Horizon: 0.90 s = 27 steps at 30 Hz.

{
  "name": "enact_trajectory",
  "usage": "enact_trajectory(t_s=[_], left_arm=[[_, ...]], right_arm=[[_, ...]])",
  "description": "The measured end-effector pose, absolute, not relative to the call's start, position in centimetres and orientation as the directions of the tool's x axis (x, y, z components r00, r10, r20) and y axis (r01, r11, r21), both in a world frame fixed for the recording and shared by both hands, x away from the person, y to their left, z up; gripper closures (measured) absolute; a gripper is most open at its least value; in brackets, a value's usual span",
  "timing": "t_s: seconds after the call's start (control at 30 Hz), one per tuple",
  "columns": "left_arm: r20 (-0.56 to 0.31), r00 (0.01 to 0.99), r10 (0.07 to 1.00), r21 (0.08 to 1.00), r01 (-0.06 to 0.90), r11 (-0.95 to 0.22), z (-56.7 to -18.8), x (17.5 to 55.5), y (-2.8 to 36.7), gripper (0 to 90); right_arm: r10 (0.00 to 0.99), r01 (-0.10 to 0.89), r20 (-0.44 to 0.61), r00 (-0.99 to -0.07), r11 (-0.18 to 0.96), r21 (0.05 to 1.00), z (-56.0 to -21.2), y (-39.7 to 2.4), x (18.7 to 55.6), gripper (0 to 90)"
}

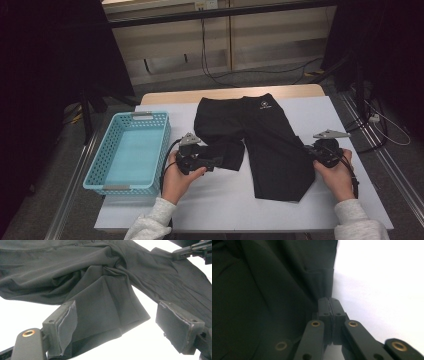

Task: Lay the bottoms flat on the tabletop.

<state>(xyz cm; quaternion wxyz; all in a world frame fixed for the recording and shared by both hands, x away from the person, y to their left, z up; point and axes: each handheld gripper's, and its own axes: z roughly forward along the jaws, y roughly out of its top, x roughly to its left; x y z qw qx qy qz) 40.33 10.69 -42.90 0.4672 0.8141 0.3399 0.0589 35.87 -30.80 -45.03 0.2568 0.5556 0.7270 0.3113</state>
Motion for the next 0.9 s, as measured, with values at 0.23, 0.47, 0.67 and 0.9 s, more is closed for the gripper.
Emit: enact_trajectory(t_s=[0.23, 0.47, 0.67, 0.9], left_arm=[[-0.223, 0.770, 0.598, 0.794, 0.499, -0.347, -43.2, 40.2, 10.1, 17.6], [-0.222, 0.781, 0.584, 0.797, 0.491, -0.353, -43.2, 40.2, 9.5, 17.6], [-0.222, 0.796, 0.564, 0.802, 0.478, -0.359, -43.1, 40.1, 8.8, 17.6], [-0.215, 0.812, 0.543, 0.802, 0.464, -0.376, -43.2, 40.3, 7.3, 18.2]], right_arm=[[0.958, 0.670, -0.011, -0.286, 0.208, 0.713, -45.4, -30.5, 36.0, 89.2], [0.960, 0.662, -0.055, -0.275, 0.230, 0.713, -45.3, -30.2, 35.7, 72.8], [0.964, 0.612, 0.011, -0.266, 0.160, 0.775, -44.4, -30.8, 34.8, 48.3], [0.954, 0.607, 0.036, -0.298, 0.160, 0.778, -44.5, -30.9, 33.5, 40.4]])
